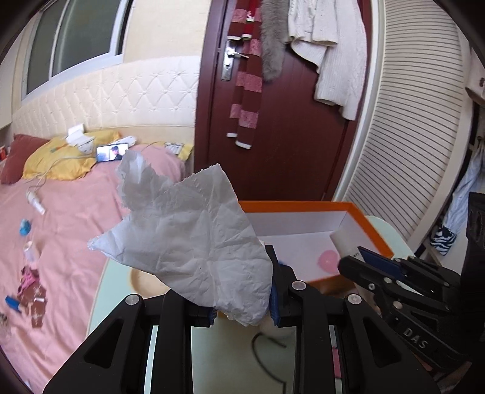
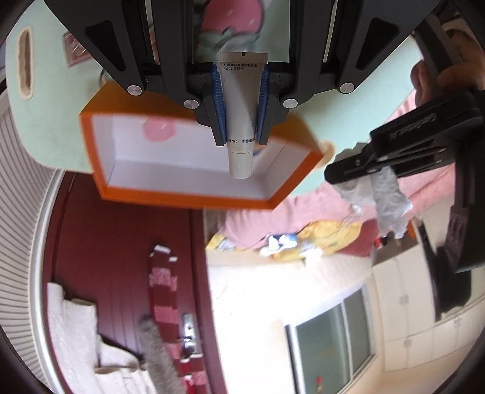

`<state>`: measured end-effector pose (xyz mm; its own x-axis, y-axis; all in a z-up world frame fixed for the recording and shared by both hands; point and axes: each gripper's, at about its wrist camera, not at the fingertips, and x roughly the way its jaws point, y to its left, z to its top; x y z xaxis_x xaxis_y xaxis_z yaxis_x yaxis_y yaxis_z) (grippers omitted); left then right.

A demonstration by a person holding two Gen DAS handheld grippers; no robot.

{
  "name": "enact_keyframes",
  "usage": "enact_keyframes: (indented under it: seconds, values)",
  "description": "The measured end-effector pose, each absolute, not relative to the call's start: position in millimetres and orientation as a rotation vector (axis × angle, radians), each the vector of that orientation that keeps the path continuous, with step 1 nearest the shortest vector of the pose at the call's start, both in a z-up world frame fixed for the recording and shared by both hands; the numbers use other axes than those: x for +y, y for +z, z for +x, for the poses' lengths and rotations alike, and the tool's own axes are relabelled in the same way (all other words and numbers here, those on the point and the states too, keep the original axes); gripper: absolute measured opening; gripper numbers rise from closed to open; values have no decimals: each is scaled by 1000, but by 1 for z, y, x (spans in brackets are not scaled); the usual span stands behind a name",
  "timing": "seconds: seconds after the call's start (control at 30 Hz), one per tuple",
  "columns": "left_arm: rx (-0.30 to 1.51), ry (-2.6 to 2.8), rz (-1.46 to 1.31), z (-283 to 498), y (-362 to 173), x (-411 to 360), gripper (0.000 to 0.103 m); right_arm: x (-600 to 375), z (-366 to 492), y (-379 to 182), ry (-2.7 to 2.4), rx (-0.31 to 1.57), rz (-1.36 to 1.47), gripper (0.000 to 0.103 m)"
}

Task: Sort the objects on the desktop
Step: 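Drop the tube into the orange box with the right tool while the left tool drops the tissue in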

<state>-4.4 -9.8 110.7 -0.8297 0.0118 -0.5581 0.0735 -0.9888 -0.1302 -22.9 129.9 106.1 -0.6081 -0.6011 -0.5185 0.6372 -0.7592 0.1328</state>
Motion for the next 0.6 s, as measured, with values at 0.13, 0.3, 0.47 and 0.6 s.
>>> enact_keyframes:
  seconds: [0.13,0.3,0.47,0.6]
  values:
    - [227,-2982,963,-35,108,-1,27,136,-48,109,-2375,22,737,20]
    - [264,-2984,1006,-65,99,5,27,142,-72,108,-2437,-33,756,20]
    - [252,-2955,1076,-85,80,10,27,142,-93,95,-2465,-44,809,20]
    - [240,-2942,1097,-87,70,10,27,145,-103,84,-2457,-57,859,20]
